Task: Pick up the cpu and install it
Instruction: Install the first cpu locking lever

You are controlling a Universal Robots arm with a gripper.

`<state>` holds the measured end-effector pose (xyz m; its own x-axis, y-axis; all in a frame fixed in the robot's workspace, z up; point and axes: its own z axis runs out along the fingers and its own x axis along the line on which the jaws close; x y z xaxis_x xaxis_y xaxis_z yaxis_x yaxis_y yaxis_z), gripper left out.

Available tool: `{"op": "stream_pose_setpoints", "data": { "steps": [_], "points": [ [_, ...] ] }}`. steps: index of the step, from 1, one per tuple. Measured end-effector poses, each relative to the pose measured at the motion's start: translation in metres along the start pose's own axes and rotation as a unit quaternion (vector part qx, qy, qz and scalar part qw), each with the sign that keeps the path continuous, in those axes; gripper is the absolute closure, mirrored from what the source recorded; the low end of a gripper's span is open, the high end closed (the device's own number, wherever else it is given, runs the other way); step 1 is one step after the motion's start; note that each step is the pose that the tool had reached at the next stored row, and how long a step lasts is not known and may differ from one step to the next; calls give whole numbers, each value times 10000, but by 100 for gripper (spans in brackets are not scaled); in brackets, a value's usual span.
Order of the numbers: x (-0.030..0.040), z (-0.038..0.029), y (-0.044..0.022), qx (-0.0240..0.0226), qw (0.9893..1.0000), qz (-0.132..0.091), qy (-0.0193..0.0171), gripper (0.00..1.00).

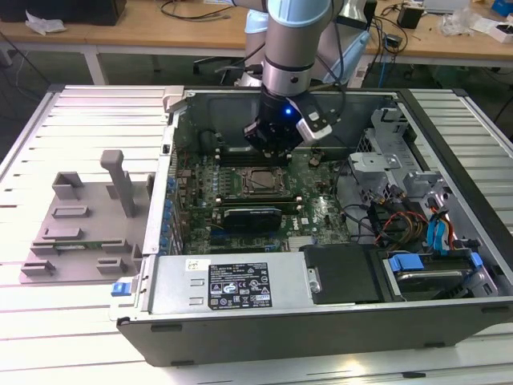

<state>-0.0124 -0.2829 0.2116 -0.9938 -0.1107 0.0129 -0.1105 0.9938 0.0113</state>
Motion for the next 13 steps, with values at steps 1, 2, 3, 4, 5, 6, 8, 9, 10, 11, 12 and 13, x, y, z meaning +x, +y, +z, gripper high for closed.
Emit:
{"op": "stream_pose_setpoints", "data": {
  "steps": [1, 2, 3, 4, 5, 6, 8, 9, 10, 11, 12, 13],
  "points": [
    [2, -3, -7, 103, 9999, 2, 12, 89],
    [4, -3, -13, 185, 9998, 3, 19, 89],
    [7, -4, -27, 269, 9996, 4, 28, 89],
    [11, -6, -44, 314, 9995, 4, 34, 89],
    [18, -6, -82, 335, 9994, 5, 36, 89],
    [24, -5, -117, 335, 9994, 5, 34, 89],
    [42, -6, -224, 335, 9994, 5, 33, 89],
    [47, -7, -255, 335, 9994, 5, 33, 89],
    [49, -11, -270, 335, 9994, 4, 32, 89],
    [50, -20, -272, 335, 9994, 5, 31, 89],
    [50, -47, -272, 335, 9994, 5, 29, 89],
    [51, -82, -271, 334, 9994, 5, 28, 89]
  ]
}}
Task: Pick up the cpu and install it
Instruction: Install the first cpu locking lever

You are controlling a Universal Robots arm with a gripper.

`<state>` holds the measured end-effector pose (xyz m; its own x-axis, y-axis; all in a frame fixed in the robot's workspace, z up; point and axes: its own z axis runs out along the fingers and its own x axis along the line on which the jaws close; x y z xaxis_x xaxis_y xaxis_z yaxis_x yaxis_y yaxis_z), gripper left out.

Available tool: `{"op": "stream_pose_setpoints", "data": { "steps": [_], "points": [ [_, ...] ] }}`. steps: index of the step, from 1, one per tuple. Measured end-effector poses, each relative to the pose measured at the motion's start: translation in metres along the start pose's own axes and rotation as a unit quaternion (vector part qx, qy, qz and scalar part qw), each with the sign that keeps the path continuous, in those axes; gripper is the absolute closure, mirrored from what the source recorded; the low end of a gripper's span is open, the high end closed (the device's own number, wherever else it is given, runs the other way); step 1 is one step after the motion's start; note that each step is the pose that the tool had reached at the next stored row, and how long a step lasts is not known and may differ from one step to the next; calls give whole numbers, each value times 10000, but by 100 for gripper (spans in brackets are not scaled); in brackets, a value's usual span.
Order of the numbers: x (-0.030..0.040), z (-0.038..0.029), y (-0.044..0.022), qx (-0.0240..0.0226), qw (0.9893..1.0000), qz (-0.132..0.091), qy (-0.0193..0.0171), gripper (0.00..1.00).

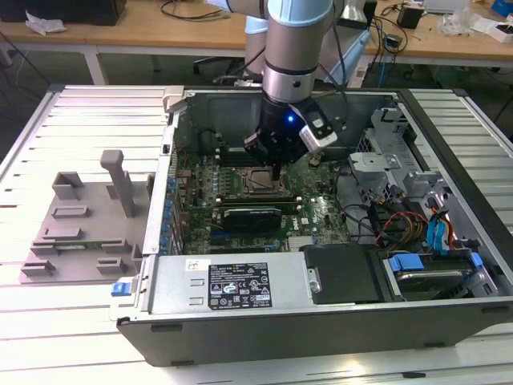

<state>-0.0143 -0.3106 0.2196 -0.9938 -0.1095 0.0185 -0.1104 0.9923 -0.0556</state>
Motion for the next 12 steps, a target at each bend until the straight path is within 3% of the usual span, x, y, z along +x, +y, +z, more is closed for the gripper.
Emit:
{"op": "stream_pose_setpoints", "data": {
  "steps": [3, 7, 8, 12],
  "points": [
    [5, -236, -13, 1, 10000, 0, -1, 89],
    [8, -439, -24, 3, 10000, 0, -1, 89],
    [9, -465, -26, 2, 10000, 0, 0, 89],
    [9, -465, -26, 1, 10000, 0, -1, 89]
  ]
}}
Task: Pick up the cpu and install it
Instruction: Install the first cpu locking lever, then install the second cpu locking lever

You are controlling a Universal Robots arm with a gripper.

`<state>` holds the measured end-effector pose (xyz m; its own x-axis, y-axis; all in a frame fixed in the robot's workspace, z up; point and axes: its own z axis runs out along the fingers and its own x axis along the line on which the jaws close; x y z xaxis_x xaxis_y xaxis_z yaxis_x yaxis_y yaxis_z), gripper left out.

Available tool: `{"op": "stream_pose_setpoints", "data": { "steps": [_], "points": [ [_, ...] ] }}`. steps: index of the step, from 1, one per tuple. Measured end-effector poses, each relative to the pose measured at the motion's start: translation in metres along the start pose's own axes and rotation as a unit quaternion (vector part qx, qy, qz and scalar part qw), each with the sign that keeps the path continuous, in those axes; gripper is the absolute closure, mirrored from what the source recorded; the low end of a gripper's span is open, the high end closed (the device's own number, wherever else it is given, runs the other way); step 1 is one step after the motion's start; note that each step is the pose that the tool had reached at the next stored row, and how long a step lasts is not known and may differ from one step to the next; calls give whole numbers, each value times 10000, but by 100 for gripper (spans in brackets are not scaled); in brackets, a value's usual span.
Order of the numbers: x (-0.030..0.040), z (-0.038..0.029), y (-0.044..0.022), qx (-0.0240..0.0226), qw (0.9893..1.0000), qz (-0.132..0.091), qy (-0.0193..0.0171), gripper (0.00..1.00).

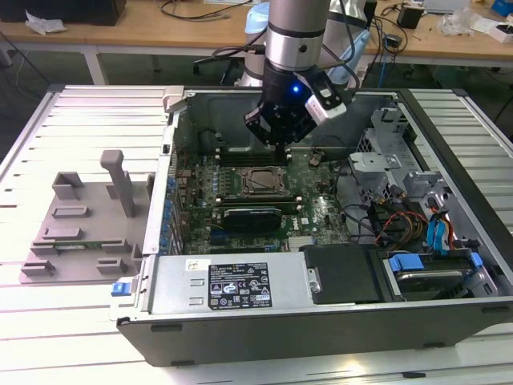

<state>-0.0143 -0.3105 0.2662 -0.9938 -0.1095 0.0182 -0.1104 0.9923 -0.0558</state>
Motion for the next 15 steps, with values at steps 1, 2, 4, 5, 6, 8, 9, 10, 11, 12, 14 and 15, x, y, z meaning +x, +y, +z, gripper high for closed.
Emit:
{"op": "stream_pose_setpoints", "data": {
  "steps": [1, 2, 4, 5, 6, 8, 9, 10, 11, 12, 14, 15],
  "points": [
    [0, 0, 0, 0, 10000, 0, 0, 89],
    [0, 0, 0, 0, 10000, 0, 0, 89],
    [0, -1, 0, 0, 10000, 0, 0, 89],
    [0, -1, 0, 0, 10000, 0, 0, 89],
    [0, -1, 0, 0, 10000, 0, 0, 89],
    [0, -2, 0, 0, 10000, 0, 0, 89],
    [0, -2, 0, 0, 10000, 0, 0, 89],
    [0, -2, 0, 0, 10000, 0, 0, 89],
    [0, -2, 0, 0, 10000, 0, 0, 89],
    [1, -2, -9, 2, 10000, -1, 2, 89],
    [34, 20, -139, -27, 10000, 0, -3, 89],
    [38, 24, -161, -39, 10000, 0, -4, 89]
  ]
}}
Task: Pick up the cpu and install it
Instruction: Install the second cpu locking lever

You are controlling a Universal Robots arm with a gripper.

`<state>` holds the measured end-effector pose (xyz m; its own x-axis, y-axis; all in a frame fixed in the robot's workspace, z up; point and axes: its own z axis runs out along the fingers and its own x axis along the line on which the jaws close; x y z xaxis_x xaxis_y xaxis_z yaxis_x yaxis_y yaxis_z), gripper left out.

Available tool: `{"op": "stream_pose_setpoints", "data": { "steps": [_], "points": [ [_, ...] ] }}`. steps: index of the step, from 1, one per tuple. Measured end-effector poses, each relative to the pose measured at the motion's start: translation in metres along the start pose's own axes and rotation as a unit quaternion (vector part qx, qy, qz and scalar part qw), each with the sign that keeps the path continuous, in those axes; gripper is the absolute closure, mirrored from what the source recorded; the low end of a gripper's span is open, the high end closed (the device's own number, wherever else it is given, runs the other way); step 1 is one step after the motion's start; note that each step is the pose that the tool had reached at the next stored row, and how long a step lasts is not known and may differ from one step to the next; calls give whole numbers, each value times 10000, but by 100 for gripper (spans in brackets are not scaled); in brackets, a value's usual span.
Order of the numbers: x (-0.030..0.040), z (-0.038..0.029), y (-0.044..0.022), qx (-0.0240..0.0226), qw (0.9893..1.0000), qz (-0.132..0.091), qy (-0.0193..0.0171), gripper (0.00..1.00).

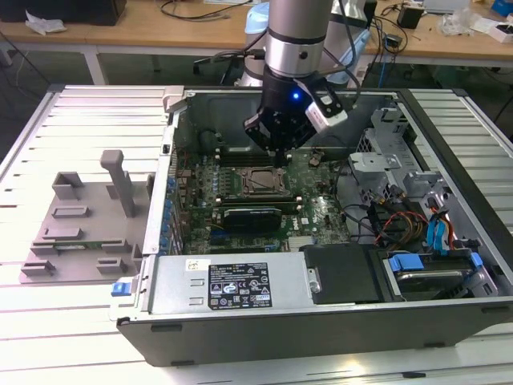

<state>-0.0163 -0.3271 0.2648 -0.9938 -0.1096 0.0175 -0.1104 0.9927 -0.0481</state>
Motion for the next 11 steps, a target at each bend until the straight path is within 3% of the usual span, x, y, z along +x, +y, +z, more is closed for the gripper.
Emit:
{"op": "stream_pose_setpoints", "data": {
  "steps": [1, 2, 5, 6, 8, 10, 11],
  "points": [
    [6, 8, -32, -39, 10000, 0, -4, 89],
    [8, 12, -43, -132, 9999, 1, -15, 89],
    [13, 17, -59, -343, 9994, 4, -38, 89],
    [17, 20, -68, -384, 9993, 3, -42, 89],
    [46, 40, -133, -536, 9985, 2, -59, 89],
    [66, 53, -182, -607, 9981, 1, -67, 89],
    [88, 70, -242, -661, 9978, 0, -73, 89]
  ]
}}
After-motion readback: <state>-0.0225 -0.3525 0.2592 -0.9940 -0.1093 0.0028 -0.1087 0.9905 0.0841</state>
